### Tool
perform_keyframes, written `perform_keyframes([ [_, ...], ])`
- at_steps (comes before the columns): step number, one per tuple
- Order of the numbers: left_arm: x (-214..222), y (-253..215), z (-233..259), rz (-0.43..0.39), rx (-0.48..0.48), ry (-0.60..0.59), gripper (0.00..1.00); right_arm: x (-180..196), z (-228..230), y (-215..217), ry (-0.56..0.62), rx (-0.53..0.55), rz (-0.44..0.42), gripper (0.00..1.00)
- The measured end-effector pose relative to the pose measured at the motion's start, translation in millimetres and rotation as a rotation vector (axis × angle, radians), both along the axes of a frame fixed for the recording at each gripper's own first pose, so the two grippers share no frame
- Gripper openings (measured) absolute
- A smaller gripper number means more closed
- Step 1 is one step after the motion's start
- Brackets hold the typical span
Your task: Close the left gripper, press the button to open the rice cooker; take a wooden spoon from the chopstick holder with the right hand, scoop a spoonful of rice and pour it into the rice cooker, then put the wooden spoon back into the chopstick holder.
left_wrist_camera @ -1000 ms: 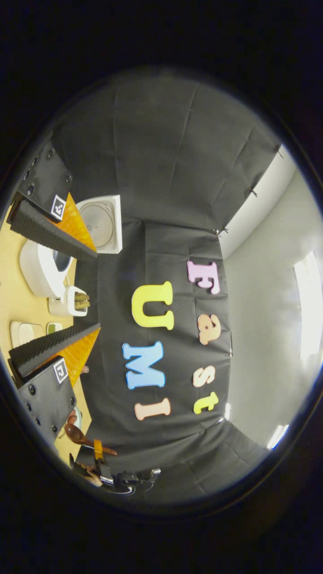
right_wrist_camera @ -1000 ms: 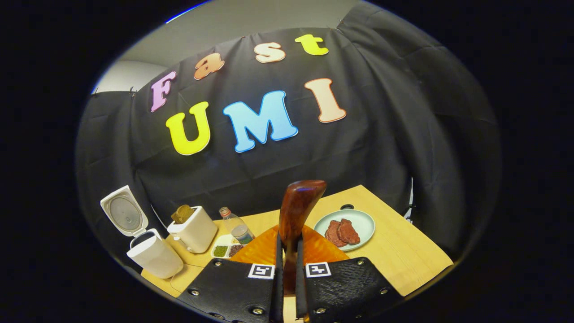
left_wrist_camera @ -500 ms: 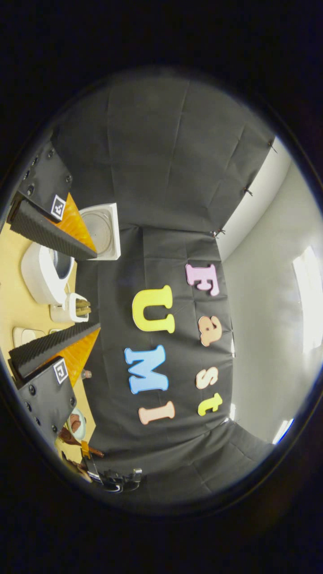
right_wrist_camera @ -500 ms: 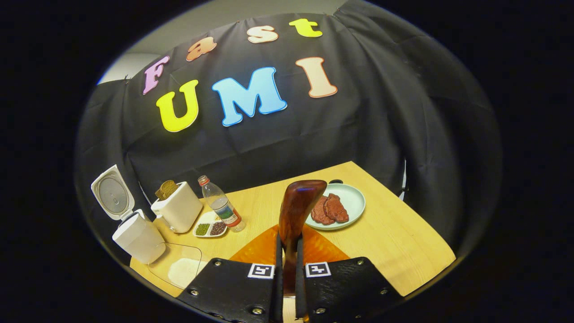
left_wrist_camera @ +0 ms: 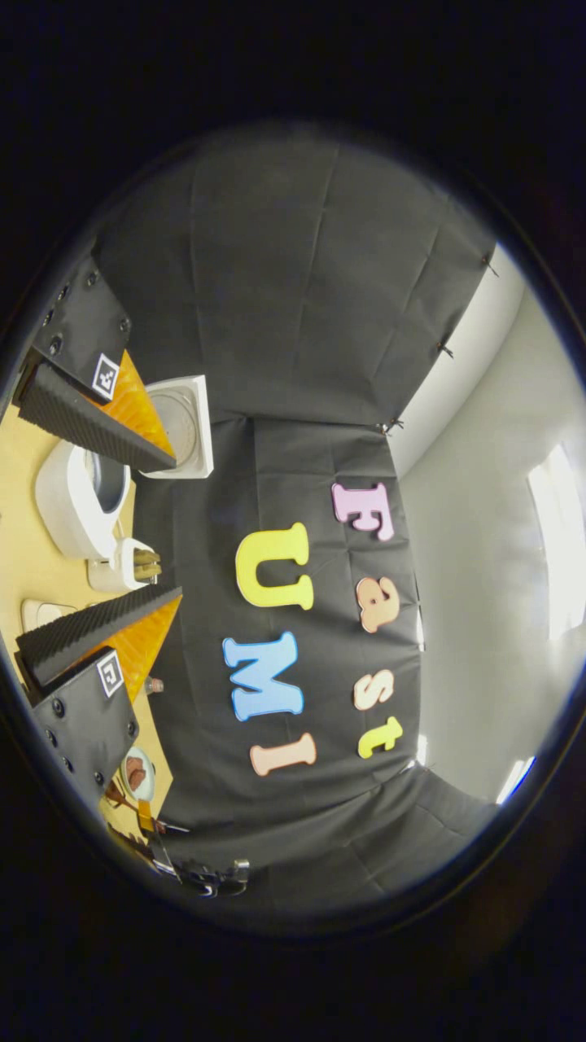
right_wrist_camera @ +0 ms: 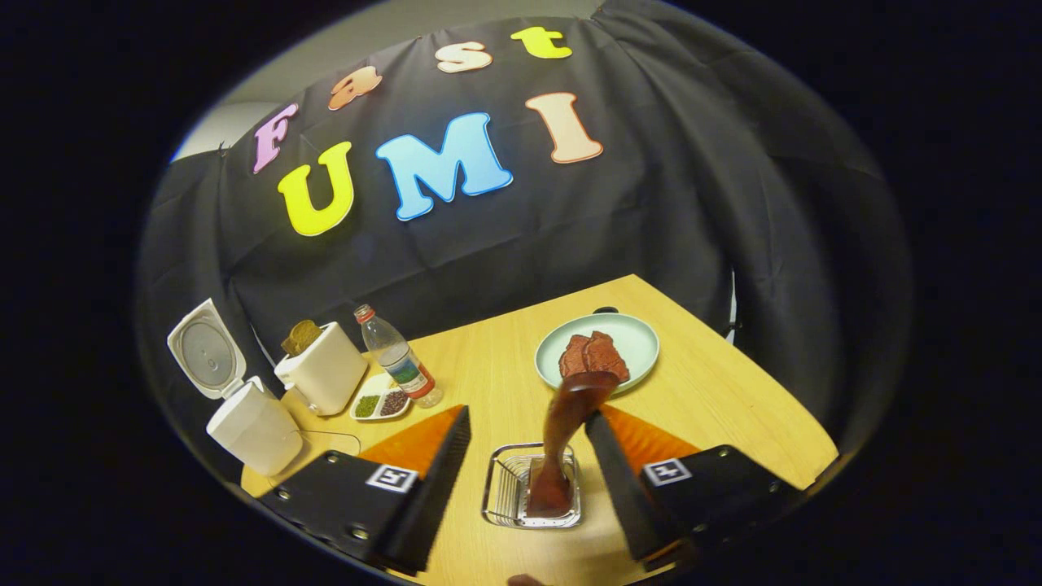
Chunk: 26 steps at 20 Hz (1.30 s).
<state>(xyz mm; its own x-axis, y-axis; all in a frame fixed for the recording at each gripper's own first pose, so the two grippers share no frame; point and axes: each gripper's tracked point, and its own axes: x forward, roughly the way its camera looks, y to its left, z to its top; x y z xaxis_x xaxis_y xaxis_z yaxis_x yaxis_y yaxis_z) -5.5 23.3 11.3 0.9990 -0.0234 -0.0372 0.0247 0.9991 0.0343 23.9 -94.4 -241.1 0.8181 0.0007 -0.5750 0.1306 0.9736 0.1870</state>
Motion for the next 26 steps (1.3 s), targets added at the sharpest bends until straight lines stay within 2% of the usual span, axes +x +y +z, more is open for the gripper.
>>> perform_keyframes([
  [1,2.2,1.1,-1.0,0.002,-0.002,0.001,0.95,2.2,6.3,-4.3,-0.018,-0.041,-0.005,0.99],
  [5,19.0,18.5,-10.6,0.053,0.015,0.025,0.93,1.2,54.4,-13.4,-0.132,-0.149,-0.023,0.99],
  [8,39.1,29.2,-16.3,0.074,0.035,0.051,0.96,-3.4,88.2,-8.4,-0.196,-0.160,-0.012,0.99],
  [12,72.0,56.9,-10.9,0.109,0.071,0.041,0.92,-15.2,123.2,-3.0,-0.260,-0.163,-0.024,0.99],
  [14,94.2,75.6,-10.4,0.130,0.062,0.040,0.95,-23.2,135.0,-2.0,-0.275,-0.177,-0.036,0.99],
  [16,120.1,101.5,-4.5,0.164,0.055,0.030,0.95,-29.5,143.0,-1.8,-0.281,-0.193,-0.048,0.99],
  [17,133.6,113.2,-1.0,0.176,0.047,0.025,0.95,-34.0,144.6,-1.2,-0.278,-0.201,-0.055,0.95],
  [21,186.0,148.9,12.2,0.190,0.023,0.007,0.99,-43.8,153.5,5.9,-0.288,-0.224,-0.079,0.99],
  [22,198.6,155.4,13.6,0.188,0.027,0.005,0.95,-46.5,153.7,9.1,-0.289,-0.231,-0.080,0.99],
  [26,247.3,178.3,13.5,0.200,0.030,-0.001,0.96,-56.1,149.7,18.4,-0.274,-0.261,-0.092,0.99],
])
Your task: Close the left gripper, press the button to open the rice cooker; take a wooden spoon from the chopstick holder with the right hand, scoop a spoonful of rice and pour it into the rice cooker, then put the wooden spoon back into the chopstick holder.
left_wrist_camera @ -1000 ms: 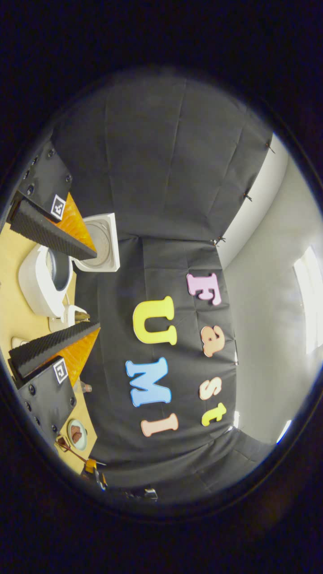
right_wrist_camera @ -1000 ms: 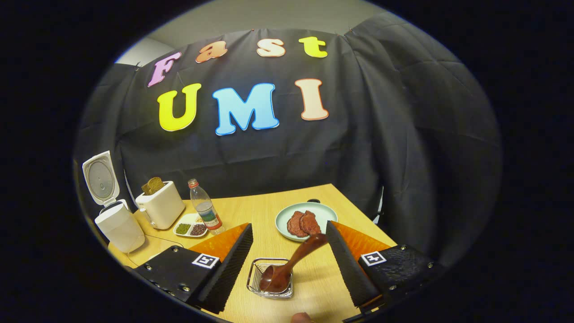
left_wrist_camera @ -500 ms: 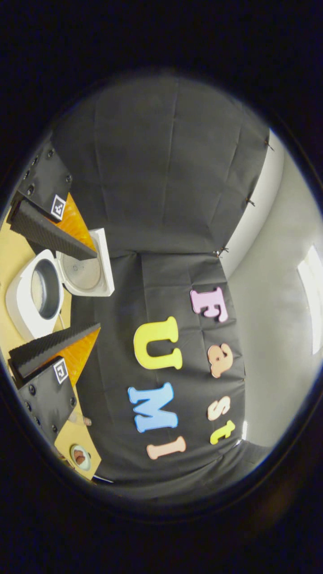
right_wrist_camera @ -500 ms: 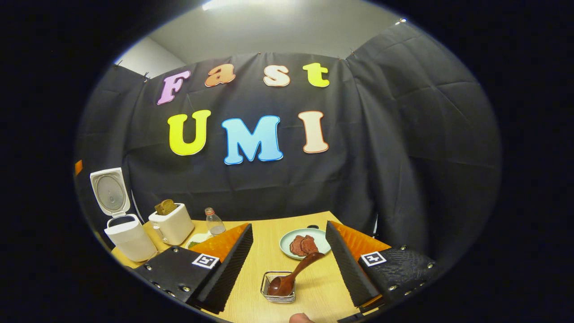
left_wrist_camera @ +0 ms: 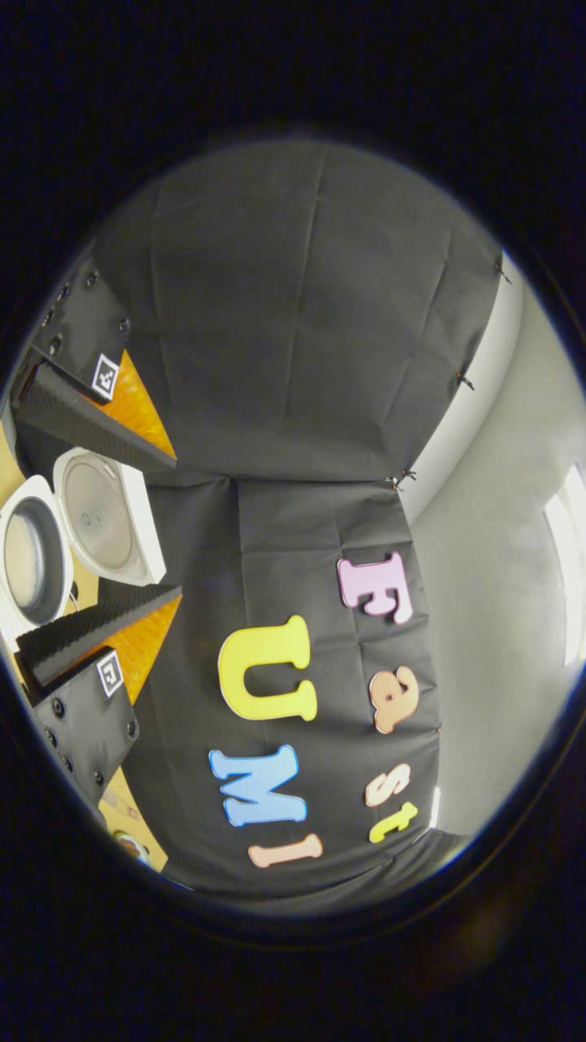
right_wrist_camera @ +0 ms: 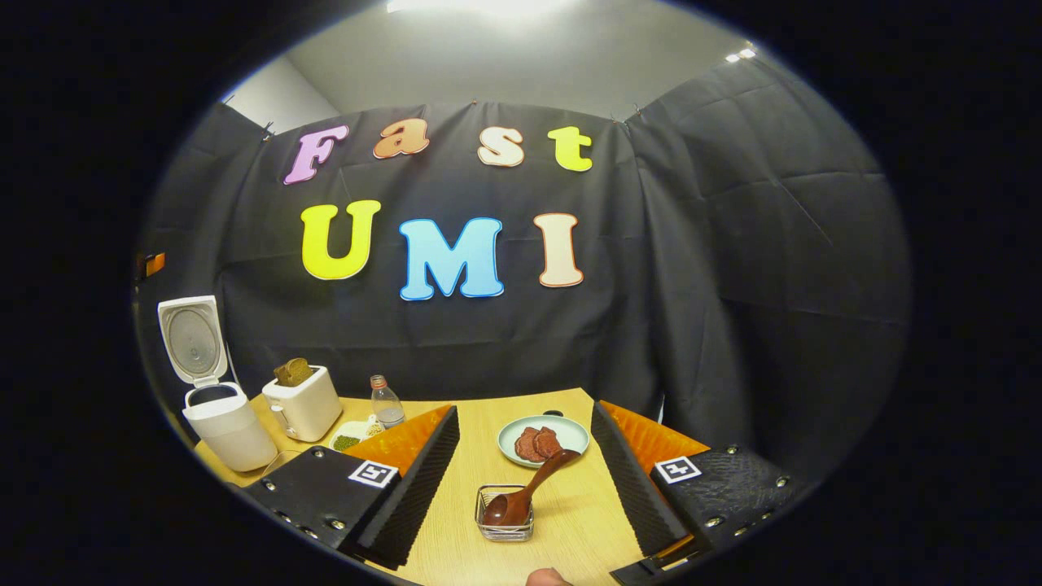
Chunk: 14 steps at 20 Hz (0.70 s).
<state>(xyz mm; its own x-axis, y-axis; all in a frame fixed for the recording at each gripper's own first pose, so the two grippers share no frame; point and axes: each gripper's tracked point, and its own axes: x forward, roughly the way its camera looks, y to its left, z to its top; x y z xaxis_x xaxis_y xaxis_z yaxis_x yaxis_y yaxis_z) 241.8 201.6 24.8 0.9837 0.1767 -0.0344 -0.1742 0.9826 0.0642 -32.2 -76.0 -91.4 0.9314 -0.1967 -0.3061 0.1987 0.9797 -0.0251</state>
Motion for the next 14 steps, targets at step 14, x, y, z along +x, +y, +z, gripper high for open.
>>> perform_keyframes([
  [14,156.6,55.1,-65.7,0.078,0.008,0.071,0.99,-33.3,-17.1,11.3,0.036,-0.057,-0.109,0.99],
])
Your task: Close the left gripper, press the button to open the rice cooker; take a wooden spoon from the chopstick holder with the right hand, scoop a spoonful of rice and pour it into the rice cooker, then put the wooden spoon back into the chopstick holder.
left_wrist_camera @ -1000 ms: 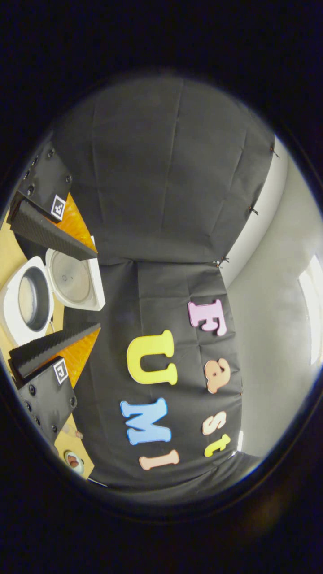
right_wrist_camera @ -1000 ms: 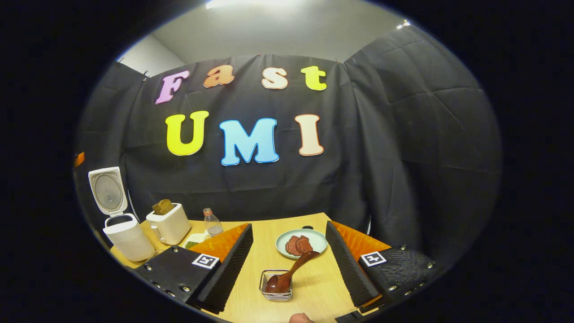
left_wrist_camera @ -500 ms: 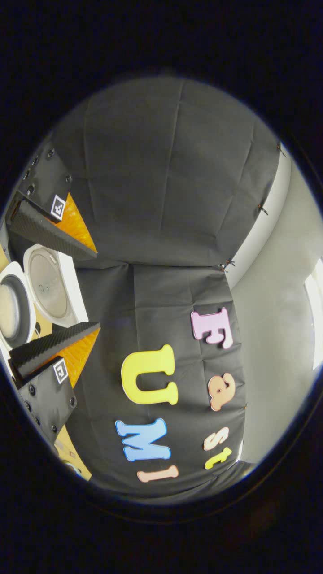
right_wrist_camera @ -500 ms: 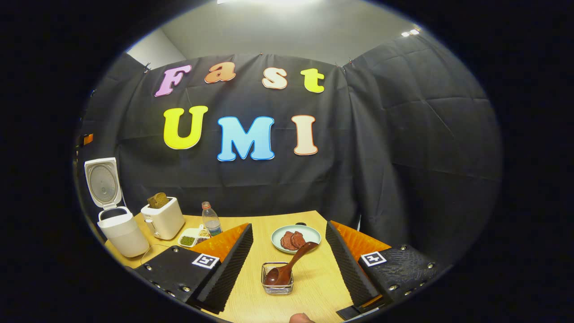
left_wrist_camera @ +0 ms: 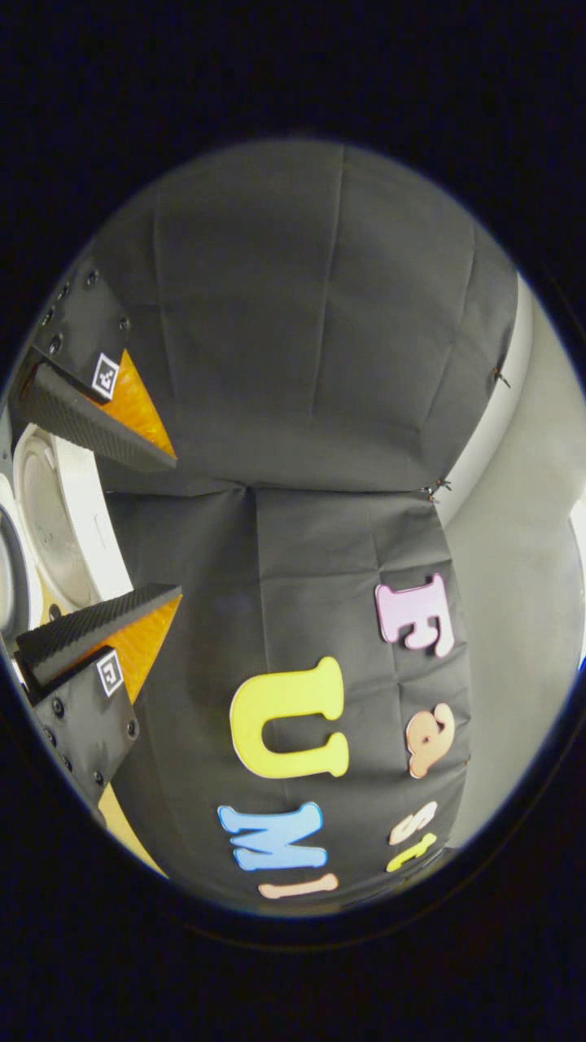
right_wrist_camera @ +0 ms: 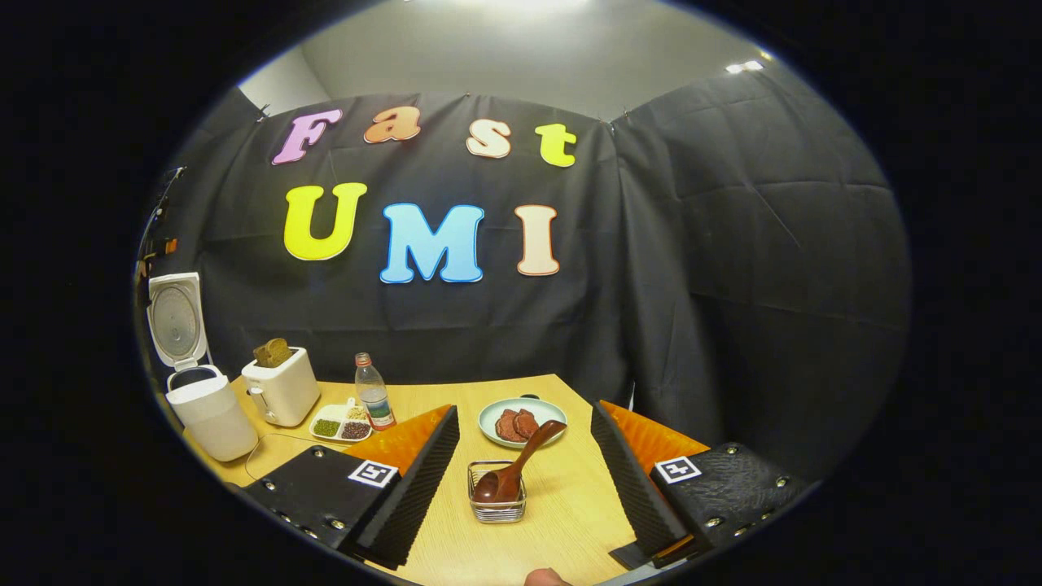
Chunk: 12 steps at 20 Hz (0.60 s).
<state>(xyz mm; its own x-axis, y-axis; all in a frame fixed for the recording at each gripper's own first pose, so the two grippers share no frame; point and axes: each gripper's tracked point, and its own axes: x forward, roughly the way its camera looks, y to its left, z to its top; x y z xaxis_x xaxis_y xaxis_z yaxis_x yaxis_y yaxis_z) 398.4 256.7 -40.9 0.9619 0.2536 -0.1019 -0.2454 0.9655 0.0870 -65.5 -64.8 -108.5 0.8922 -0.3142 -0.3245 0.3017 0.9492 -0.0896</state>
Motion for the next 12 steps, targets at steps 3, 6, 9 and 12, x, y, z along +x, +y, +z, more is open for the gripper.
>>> perform_keyframes([
  [3,17.0,10.6,-27.3,0.032,-0.007,0.067,0.95,-4.4,0.1,-0.9,0.005,-0.006,-0.015,0.99],
  [6,17.1,13.7,-57.4,0.053,-0.023,0.139,0.96,-7.5,-0.3,-1.2,0.010,-0.010,-0.017,0.99],
  [9,14.4,15.7,-68.6,0.062,-0.041,0.157,0.96,-5.8,4.8,-0.2,0.001,-0.019,-0.008,0.99],
  [12,10.3,13.3,-70.8,0.069,-0.049,0.172,0.95,-3.6,6.6,2.9,-0.003,-0.025,0.009,0.99],
])
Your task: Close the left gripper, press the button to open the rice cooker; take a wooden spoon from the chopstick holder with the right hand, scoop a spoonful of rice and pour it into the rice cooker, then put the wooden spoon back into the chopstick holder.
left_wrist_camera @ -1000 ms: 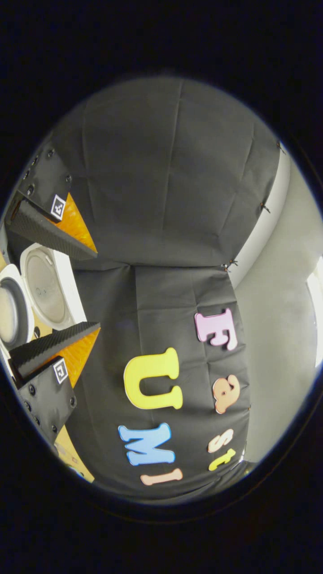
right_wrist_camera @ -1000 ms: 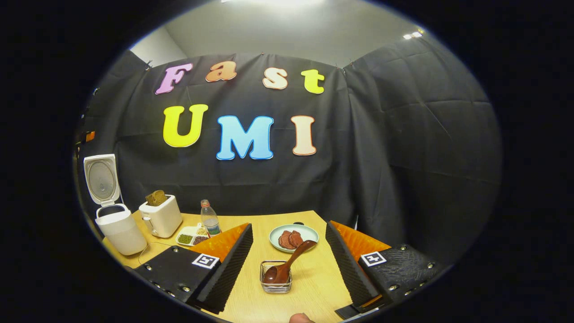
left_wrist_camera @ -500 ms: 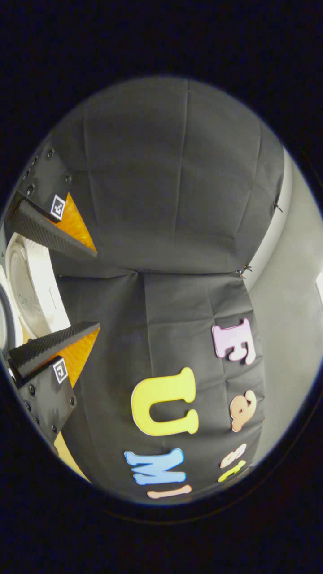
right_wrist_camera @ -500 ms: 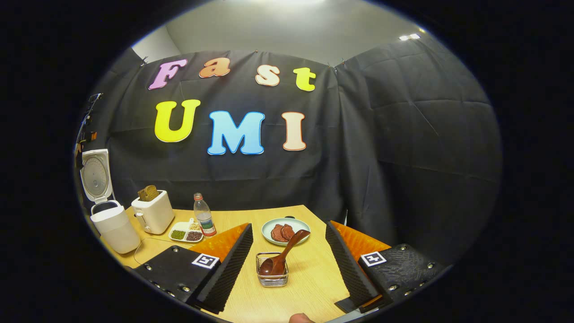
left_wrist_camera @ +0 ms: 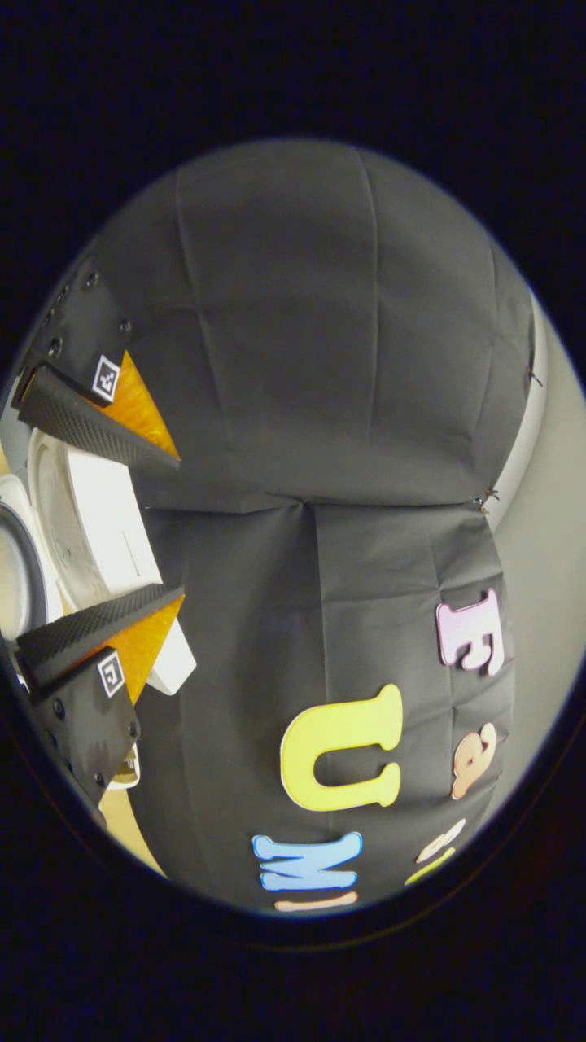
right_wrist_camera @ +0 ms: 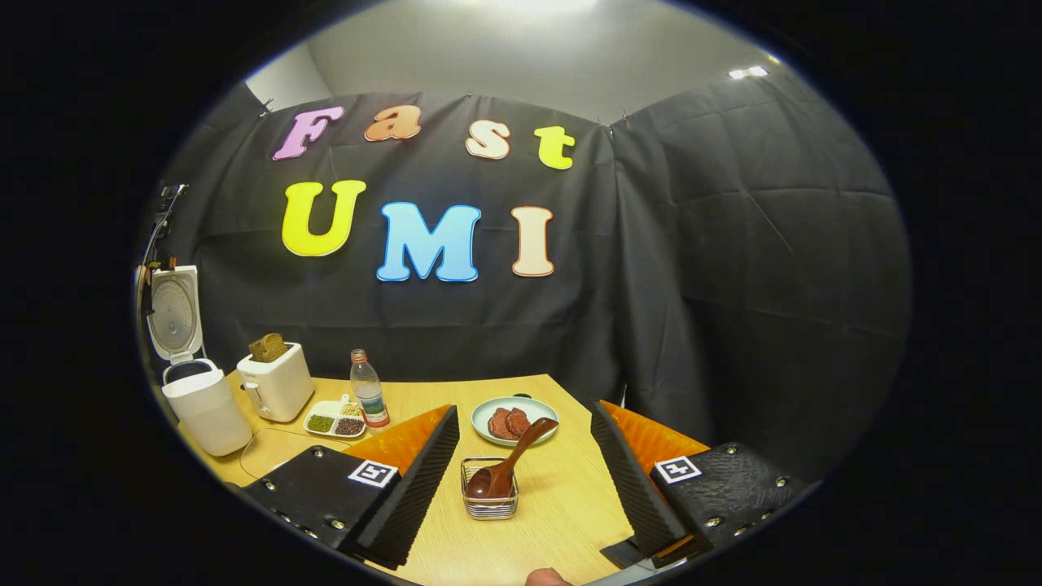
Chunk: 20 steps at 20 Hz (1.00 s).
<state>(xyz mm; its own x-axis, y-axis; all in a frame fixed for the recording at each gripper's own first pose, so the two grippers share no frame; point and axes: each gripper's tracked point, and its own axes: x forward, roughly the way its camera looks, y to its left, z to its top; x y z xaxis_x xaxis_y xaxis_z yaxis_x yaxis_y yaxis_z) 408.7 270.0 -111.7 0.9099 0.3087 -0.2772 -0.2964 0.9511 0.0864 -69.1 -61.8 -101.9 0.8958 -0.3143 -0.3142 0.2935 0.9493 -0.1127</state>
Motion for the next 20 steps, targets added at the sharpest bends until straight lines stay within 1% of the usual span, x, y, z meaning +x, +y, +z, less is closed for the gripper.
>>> perform_keyframes([
  [1,-1.7,-1.4,1.0,-0.002,0.000,0.005,0.91,1.0,0.8,2.3,-0.004,0.006,0.009,0.99],
  [2,-5.4,-4.3,-1.4,-0.010,0.005,0.012,0.95,2.1,1.1,3.1,-0.007,0.010,0.015,0.99],
  [6,-27.8,-33.1,-1.7,-0.056,0.012,0.028,0.96,5.5,2.4,1.7,-0.010,0.012,0.048,0.99],
  [7,-33.1,-36.6,-2.1,-0.061,0.011,0.031,0.98,6.8,3.2,-0.5,-0.010,0.011,0.053,0.99],
  [11,-52.2,-55.7,-3.7,-0.070,-0.025,0.039,0.98,11.7,5.8,-6.6,-0.011,0.022,0.079,0.99],
  [12,-59.1,-61.1,-5.2,-0.073,-0.034,0.041,0.96,13.7,5.9,-9.8,-0.014,0.023,0.084,0.99],
  [13,-64.5,-67.0,-6.7,-0.074,-0.043,0.043,0.96,15.7,6.5,-11.8,-0.016,0.022,0.090,0.99],
  [14,-71.6,-71.0,-9.6,-0.072,-0.051,0.044,0.98,16.2,8.0,-13.9,-0.017,0.019,0.096,0.99],
  [16,-83.4,-81.9,-13.0,-0.074,-0.063,0.052,0.97,17.2,10.7,-18.5,-0.019,0.010,0.108,0.99],
  [17,-88.8,-86.9,-15.3,-0.075,-0.064,0.056,0.94,18.0,10.7,-20.9,-0.019,0.007,0.113,0.99],
  [20,-103.6,-100.6,-23.0,-0.076,-0.072,0.068,0.94,19.5,12.0,-28.2,-0.020,0.007,0.122,0.99],
])
